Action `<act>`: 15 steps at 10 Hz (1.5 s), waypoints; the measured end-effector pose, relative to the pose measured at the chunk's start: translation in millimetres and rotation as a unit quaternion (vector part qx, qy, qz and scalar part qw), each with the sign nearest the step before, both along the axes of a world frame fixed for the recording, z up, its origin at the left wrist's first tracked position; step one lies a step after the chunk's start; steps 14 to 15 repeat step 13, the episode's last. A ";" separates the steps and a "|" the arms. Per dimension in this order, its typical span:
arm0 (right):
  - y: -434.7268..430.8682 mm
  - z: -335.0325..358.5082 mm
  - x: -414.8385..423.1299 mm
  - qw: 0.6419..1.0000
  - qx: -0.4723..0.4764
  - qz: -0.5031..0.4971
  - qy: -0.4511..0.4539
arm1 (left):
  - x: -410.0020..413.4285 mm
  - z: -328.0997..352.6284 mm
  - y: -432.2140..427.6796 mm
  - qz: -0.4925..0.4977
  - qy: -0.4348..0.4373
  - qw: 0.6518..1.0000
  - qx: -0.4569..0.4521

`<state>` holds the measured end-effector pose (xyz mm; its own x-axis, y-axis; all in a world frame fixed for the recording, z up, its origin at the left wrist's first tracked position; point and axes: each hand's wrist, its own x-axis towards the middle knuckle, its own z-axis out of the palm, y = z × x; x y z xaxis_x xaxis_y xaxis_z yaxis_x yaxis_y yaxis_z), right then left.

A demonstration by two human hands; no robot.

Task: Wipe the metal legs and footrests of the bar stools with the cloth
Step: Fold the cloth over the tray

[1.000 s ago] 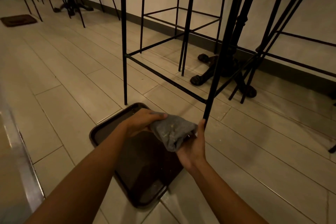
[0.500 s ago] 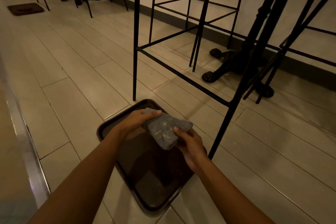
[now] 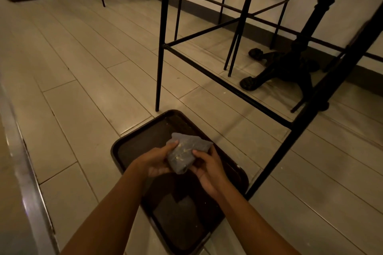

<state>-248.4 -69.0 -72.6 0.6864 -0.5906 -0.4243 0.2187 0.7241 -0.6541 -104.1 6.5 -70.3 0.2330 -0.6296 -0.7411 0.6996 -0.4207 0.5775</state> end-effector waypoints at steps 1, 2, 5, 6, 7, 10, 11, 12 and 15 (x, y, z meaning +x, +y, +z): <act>-1.7 -12.0 6.8 0.998 -0.006 -0.029 0.048 | 6.7 -11.1 -7.4 0.126 -0.029 0.991 -0.020; -2.5 -29.6 9.2 0.995 0.004 -0.051 0.091 | 15.3 -29.3 -12.4 0.172 -0.064 0.983 -0.020; 3.4 -75.7 14.2 0.971 0.013 -0.050 0.232 | 9.4 -87.3 -10.3 0.169 -0.119 0.978 0.022; 7.7 -90.2 12.2 0.961 -0.013 -0.041 0.273 | 1.7 -101.2 -4.0 0.122 -0.199 0.972 0.035; 11.5 -96.6 11.8 0.945 -0.073 -0.023 0.319 | -6.4 -104.6 -2.7 0.092 -0.309 0.945 0.056; 8.5 -96.4 14.0 0.898 -0.151 -0.001 0.412 | -8.4 -94.2 -8.6 -0.142 -0.449 0.876 0.109; 8.4 -84.8 12.5 0.879 -0.222 0.006 0.421 | -11.7 -79.4 -9.8 -0.212 -0.531 0.805 0.157; 3.1 -69.0 8.5 0.862 -0.300 0.047 0.406 | -4.9 -56.5 -15.6 -0.231 -0.576 0.768 0.162; -6.6 -43.2 11.5 0.823 -0.386 0.077 0.410 | 5.9 -31.2 -21.9 -0.237 -0.621 0.730 0.158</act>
